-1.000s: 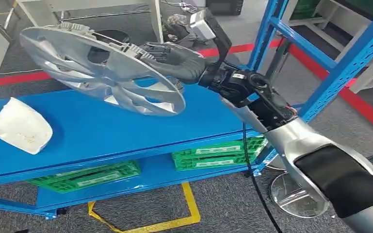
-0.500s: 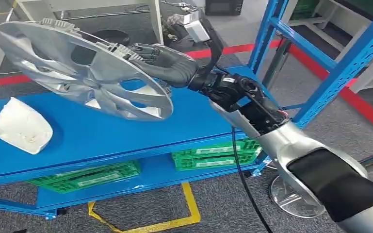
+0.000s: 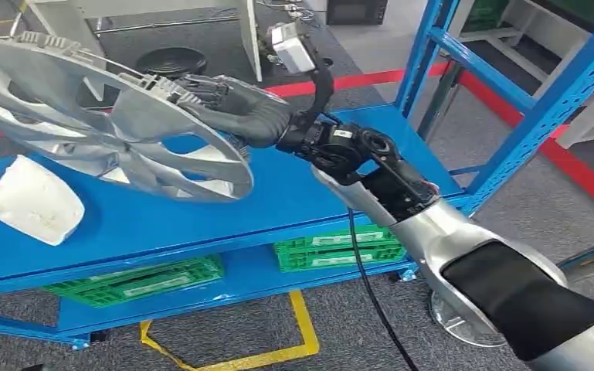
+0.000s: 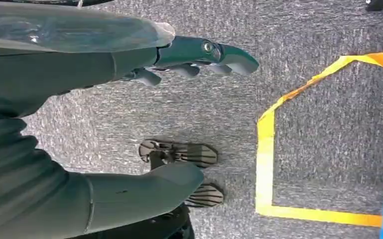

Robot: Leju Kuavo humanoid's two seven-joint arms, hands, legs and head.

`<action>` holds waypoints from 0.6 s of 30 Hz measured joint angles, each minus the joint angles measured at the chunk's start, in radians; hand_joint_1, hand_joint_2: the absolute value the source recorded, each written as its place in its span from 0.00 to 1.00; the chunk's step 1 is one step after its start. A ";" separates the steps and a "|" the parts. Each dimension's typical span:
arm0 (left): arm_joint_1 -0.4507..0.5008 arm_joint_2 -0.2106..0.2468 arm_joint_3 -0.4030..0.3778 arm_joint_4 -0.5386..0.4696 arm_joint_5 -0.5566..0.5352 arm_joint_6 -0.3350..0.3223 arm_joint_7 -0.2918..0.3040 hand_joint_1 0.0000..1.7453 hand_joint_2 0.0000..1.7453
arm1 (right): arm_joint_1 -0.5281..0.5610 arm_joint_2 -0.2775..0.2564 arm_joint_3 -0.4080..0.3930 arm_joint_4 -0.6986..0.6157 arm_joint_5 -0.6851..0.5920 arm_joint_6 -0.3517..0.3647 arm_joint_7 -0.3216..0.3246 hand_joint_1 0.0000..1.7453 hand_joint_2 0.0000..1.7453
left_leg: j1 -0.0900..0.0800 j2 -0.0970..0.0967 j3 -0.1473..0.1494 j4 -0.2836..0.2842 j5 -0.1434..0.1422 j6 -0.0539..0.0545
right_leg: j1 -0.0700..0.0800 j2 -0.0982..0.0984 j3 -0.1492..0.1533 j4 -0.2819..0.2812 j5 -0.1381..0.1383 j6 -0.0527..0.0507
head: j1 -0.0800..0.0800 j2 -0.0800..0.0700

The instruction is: Take the parts from the cabinet and place them on the table.

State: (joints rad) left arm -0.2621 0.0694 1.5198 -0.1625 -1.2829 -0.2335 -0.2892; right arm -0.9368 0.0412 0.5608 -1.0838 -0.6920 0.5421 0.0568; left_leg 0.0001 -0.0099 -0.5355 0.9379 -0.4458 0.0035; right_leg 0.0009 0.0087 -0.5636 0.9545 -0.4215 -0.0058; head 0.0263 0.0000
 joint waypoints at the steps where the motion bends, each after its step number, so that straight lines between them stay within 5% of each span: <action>1: 0.000 0.000 0.000 0.000 0.002 0.000 0.000 0.00 1.00 | 0.002 0.001 0.001 0.000 0.005 0.000 -0.001 1.00 1.00 | 0.000 0.000 0.000 0.000 0.000 0.000 | 0.000 0.000 0.000 0.000 0.000 0.000 | 0.000 0.000; 18: 0.005 0.003 0.001 0.000 0.000 0.016 -0.030 0.00 1.00 | 0.017 0.010 0.002 0.000 0.067 -0.044 -0.031 1.00 1.00 | 0.000 0.000 0.000 0.000 0.000 0.000 | 0.000 0.000 0.000 0.000 0.000 0.000 | 0.000 0.000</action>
State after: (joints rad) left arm -0.2573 0.0721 1.5206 -0.1625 -1.2833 -0.2175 -0.3193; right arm -0.9197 0.0507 0.5627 -1.0834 -0.6249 0.4983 0.0260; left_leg 0.0001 -0.0099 -0.5356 0.9379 -0.4458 0.0035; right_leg 0.0009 0.0086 -0.5636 0.9545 -0.4215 -0.0058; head 0.0267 0.0000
